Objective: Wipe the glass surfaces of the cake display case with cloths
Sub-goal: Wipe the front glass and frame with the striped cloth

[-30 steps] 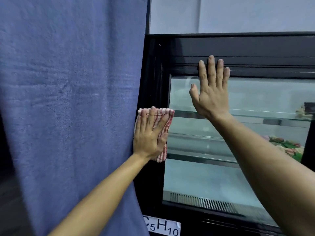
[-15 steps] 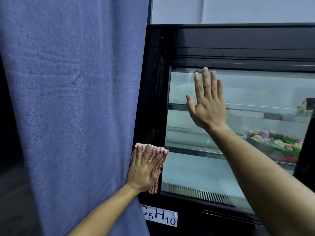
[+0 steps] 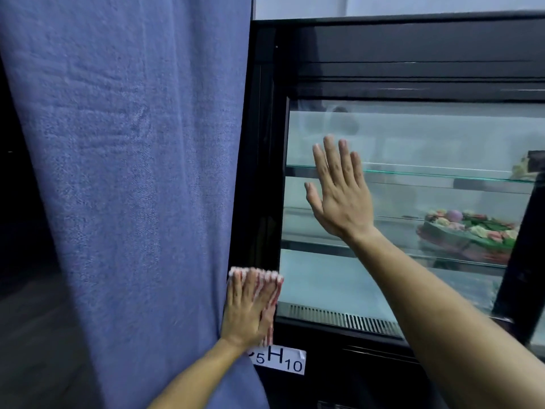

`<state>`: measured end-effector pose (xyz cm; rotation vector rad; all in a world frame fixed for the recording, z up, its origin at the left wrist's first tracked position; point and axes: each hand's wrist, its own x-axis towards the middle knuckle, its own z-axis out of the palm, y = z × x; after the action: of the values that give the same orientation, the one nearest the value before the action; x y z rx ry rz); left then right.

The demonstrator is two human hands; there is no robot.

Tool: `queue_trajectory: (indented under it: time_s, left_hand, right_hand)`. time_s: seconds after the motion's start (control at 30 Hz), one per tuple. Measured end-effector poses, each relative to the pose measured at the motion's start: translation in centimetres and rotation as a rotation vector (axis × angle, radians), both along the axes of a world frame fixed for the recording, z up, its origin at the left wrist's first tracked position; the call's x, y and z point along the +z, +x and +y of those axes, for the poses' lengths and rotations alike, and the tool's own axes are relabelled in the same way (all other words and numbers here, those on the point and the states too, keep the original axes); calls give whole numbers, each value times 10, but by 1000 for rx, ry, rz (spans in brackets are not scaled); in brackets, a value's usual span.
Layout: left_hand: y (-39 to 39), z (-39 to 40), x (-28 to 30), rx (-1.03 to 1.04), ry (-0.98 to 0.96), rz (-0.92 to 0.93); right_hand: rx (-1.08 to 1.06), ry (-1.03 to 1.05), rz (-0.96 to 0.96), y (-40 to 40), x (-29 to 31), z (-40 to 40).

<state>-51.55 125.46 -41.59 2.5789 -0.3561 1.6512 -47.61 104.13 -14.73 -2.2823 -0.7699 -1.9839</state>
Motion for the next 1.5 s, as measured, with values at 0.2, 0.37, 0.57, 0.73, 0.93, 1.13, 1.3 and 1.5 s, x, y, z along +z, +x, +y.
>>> queue_trajectory:
  time_s: [0.2,0.37,0.57,0.73,0.93,1.13,1.3,1.5]
  left_hand:
    - [-6,-14,-10,107,-67,83]
    - [13,-25,160,-23,-226,-145]
    - [10,-21,31,26,38,-21]
    - [-3,-6,-49,145,157,74]
    - [21,-23,157,30,-162,-211]
    - [36,-17,367,-103,-152,-239]
    - [38,-22,440,-145,-190,-269]
    - [31,-73,448,56,1,-276]
  right_hand:
    - [-80,-19,3,5,-1,1]
    - [-74,-19,7,4,-3,1]
    - [-69,-17,18,3,-3,1]
    - [-80,-3,3,4,-1,1]
    - [-55,-16,7,4,-3,2]
    - [54,-20,66,-2,2,-4]
    - [52,160,127,-9,10,-39]
    - [-116,59,-19,11,7,-74]
